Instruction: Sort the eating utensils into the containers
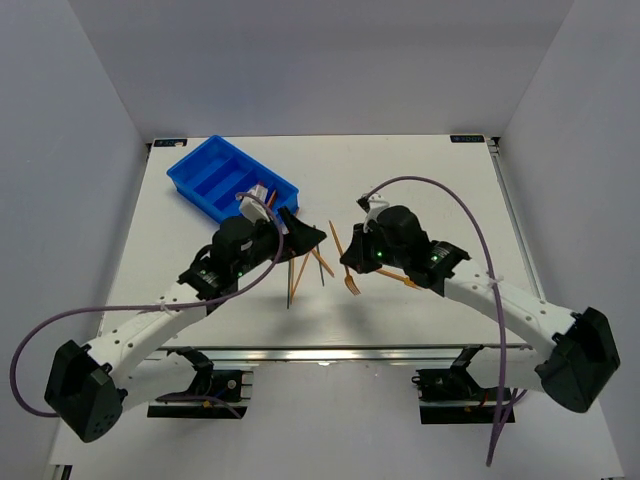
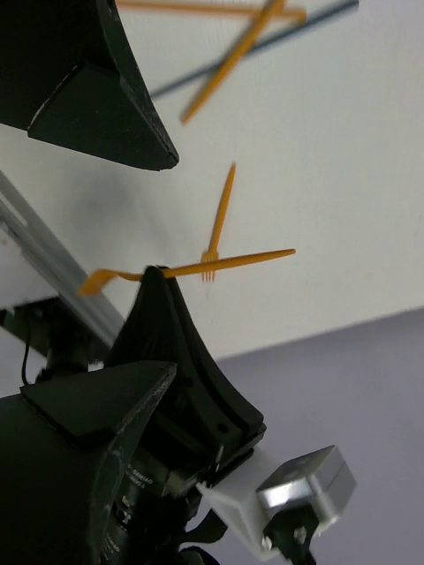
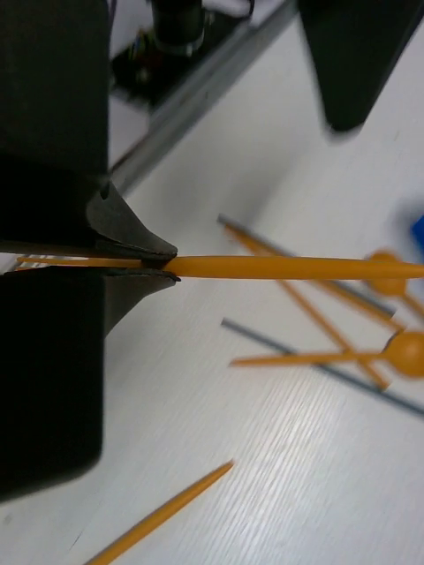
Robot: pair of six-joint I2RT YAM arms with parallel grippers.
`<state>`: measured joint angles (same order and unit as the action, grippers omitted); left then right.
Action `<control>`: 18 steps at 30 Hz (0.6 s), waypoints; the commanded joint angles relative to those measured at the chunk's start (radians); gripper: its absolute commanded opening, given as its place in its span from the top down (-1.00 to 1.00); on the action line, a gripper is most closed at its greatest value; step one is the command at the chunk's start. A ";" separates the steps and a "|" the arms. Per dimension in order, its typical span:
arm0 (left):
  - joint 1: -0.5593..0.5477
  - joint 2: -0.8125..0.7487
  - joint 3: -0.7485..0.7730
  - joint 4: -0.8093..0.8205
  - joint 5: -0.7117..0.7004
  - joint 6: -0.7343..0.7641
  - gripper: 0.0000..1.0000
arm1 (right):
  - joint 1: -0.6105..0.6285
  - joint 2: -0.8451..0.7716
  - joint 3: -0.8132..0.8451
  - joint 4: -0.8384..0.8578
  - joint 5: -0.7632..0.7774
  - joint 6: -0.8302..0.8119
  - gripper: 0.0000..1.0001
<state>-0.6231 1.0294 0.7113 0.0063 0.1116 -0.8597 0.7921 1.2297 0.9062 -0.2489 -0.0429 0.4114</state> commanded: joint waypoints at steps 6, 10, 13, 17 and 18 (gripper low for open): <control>-0.052 0.101 0.033 0.222 -0.012 -0.174 -0.72 | 0.018 -0.056 0.002 0.171 -0.178 0.118 1.00; -0.052 0.141 0.016 0.244 -0.003 -0.187 -0.25 | 0.038 -0.055 0.028 0.172 -0.175 0.116 1.00; -0.052 0.173 0.013 0.262 0.005 -0.194 0.18 | 0.053 -0.047 0.048 0.169 -0.176 0.110 1.00; -0.052 0.224 0.054 0.255 0.034 -0.151 1.00 | 0.058 -0.030 0.060 0.172 -0.164 0.101 1.00; -0.049 0.234 0.106 0.236 0.036 -0.074 1.00 | 0.058 -0.032 0.059 0.175 -0.157 0.099 1.00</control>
<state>-0.6704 1.2427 0.7322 0.2398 0.1238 -1.0237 0.8410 1.2015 0.9146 -0.1295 -0.1852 0.5159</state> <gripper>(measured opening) 0.044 0.026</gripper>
